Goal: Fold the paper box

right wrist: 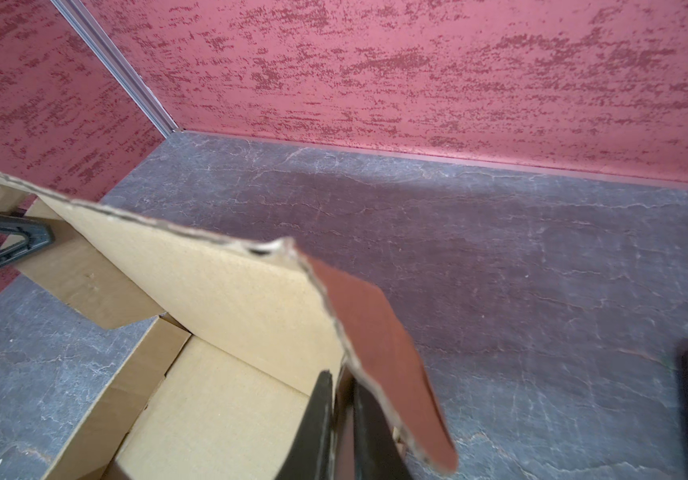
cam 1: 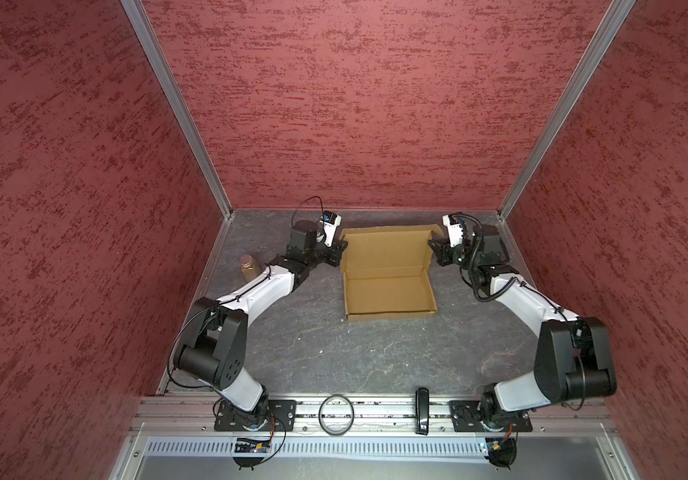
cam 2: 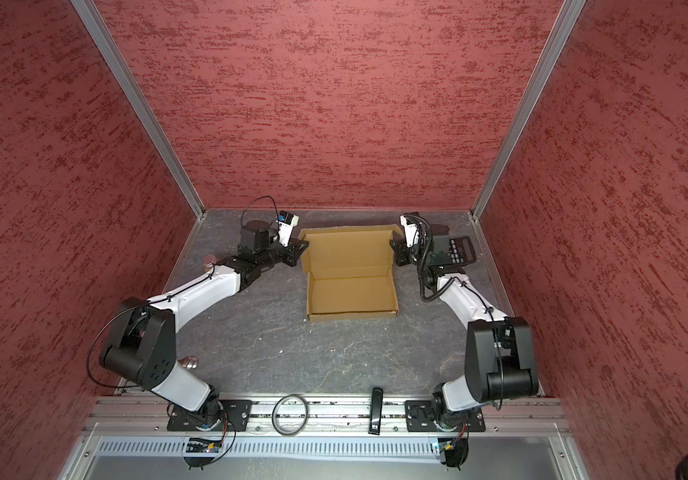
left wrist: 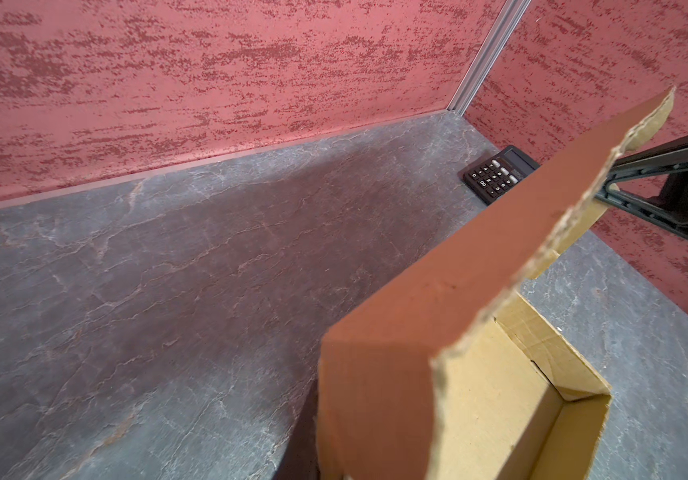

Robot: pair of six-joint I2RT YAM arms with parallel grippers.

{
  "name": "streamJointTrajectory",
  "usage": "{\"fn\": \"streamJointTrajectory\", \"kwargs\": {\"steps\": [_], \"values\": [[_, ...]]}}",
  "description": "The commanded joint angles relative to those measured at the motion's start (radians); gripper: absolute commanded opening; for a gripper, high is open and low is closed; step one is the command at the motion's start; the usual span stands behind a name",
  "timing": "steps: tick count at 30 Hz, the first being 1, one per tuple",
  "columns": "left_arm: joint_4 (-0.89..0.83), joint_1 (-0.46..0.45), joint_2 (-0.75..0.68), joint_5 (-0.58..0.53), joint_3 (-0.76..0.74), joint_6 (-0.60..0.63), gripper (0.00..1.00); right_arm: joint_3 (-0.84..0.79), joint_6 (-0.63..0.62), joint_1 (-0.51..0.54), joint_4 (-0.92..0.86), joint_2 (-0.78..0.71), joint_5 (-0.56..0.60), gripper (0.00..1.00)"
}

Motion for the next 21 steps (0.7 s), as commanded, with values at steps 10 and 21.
{"fn": "streamJointTrajectory", "kwargs": {"steps": [10, 21], "values": [[-0.010, -0.078, -0.041, -0.093, -0.028, -0.022, 0.16, -0.074, 0.022, 0.049, 0.011, -0.115, 0.023, 0.12], [0.023, -0.132, -0.073, -0.160, -0.114, -0.047, 0.15, -0.162, 0.053, 0.069, 0.039, -0.176, 0.041, 0.12]]}}
